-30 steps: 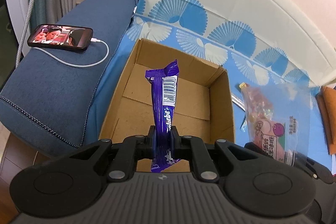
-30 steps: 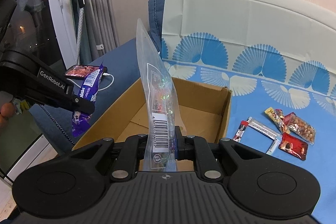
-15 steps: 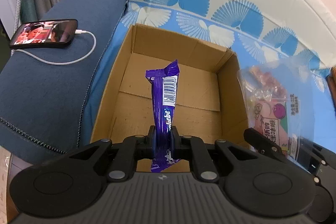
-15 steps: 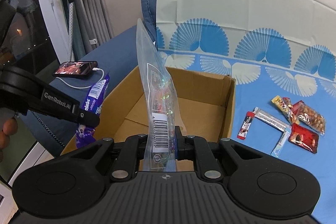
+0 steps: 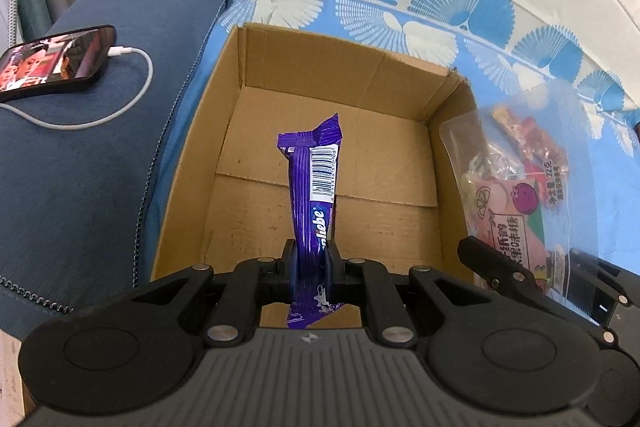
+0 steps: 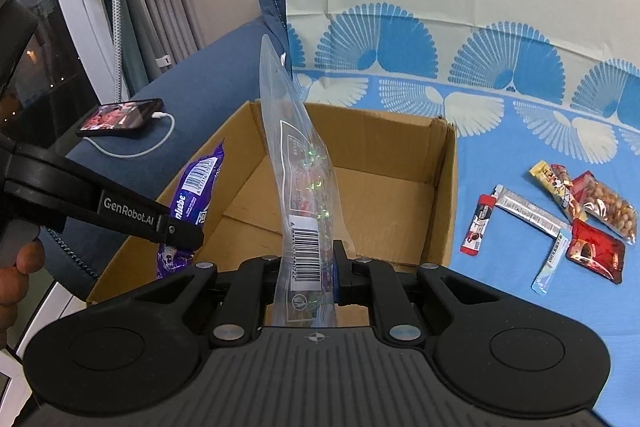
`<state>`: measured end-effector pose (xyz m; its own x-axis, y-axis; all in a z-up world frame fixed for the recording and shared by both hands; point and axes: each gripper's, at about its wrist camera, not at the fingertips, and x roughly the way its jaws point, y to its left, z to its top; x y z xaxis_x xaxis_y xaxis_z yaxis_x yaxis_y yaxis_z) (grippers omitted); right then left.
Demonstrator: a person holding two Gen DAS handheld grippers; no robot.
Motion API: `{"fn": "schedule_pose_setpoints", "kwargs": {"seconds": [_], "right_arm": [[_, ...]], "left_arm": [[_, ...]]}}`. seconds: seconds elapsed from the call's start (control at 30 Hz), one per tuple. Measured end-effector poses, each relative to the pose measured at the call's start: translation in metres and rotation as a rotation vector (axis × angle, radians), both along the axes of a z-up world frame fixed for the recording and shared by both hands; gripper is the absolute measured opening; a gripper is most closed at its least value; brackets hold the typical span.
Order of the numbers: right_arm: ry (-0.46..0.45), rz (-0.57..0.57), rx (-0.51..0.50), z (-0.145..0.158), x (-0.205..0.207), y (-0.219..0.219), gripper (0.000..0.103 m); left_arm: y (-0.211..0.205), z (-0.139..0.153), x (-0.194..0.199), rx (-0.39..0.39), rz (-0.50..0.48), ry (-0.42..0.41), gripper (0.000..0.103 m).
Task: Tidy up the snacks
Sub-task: 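Drop the chocolate bar into the box with the left gripper while the right releases the candy bag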
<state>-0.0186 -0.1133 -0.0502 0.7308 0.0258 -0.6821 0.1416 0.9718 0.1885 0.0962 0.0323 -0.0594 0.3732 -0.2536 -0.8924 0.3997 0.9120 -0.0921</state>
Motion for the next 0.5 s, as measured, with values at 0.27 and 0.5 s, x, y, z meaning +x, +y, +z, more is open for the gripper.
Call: {"fn": "schedule_pose_setpoints", "kwargs": {"seconds": [0.27, 0.5], "right_arm": [[0.033, -0.006, 0.000, -0.014, 0.015, -0.005, 0.015], [0.042, -0.009, 0.000, -0.019, 0.022, -0.005, 0.015]], "left_arm": [[-0.006, -0.017, 0.012, 0.032, -0.006, 0.020, 0.013], [-0.007, -0.023, 0.016, 0.045, -0.004, 0.019, 0.014]]}}
